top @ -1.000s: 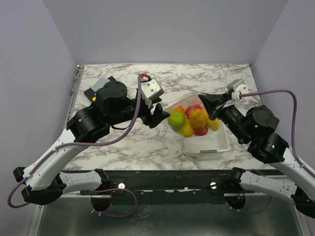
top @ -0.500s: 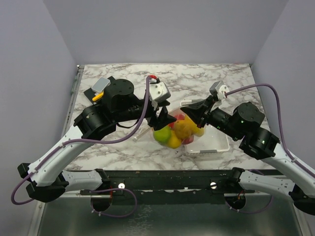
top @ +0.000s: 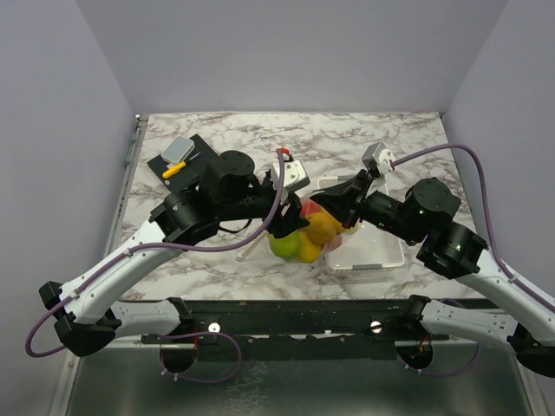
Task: Place the food in the zip-top bag and seal the zipper
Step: Place the zipper food storage bag at the center of the board.
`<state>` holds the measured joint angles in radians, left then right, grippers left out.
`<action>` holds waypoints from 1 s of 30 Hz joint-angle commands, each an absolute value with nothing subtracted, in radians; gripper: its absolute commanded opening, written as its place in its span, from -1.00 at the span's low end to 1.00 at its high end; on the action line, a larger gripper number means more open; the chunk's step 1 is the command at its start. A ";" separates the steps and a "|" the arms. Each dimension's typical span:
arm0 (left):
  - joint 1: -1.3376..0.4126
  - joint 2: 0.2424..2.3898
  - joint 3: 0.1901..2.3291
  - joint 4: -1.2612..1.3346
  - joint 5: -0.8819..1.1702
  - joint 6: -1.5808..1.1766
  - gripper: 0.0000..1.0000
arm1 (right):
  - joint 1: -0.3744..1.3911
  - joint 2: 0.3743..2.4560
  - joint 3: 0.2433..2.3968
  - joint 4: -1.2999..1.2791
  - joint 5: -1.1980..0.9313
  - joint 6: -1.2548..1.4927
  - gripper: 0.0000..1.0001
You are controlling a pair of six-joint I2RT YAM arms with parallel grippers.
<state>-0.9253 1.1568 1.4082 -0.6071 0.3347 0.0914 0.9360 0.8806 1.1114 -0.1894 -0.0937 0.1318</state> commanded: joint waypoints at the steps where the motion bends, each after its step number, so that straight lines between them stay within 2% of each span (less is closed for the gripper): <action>1: -0.931 1.167 1.393 -0.578 0.353 0.100 0.12 | 0.934 0.886 1.162 -0.121 -0.132 0.151 -0.99; 4: -0.931 1.180 1.392 -0.577 0.354 0.103 -0.10 | 0.934 0.887 1.164 -0.122 -0.133 0.150 -0.99; 8: -0.931 1.186 1.392 -0.577 0.367 0.104 -0.54 | 0.934 0.889 1.166 -0.125 -0.133 0.151 -0.99; 10: -0.931 1.187 1.393 -0.577 0.371 0.104 -0.91 | 0.934 0.891 1.166 -0.128 -0.132 0.150 -0.99; 11: -0.931 1.188 1.394 -0.577 0.370 0.106 -1.00 | 0.934 0.891 1.165 -0.129 -0.130 0.150 -0.99; 22: -0.932 1.190 1.402 -0.572 0.293 0.109 -1.00 | 0.934 0.877 1.167 -0.159 -0.071 0.140 -0.95; 25: -0.932 1.193 1.405 -0.572 0.253 0.107 -1.00 | 0.934 0.871 1.171 -0.179 -0.044 0.128 -0.80; 30: -0.931 1.202 1.423 -0.574 0.158 0.119 -1.00 | 0.934 0.841 1.172 -0.216 0.061 0.120 -0.26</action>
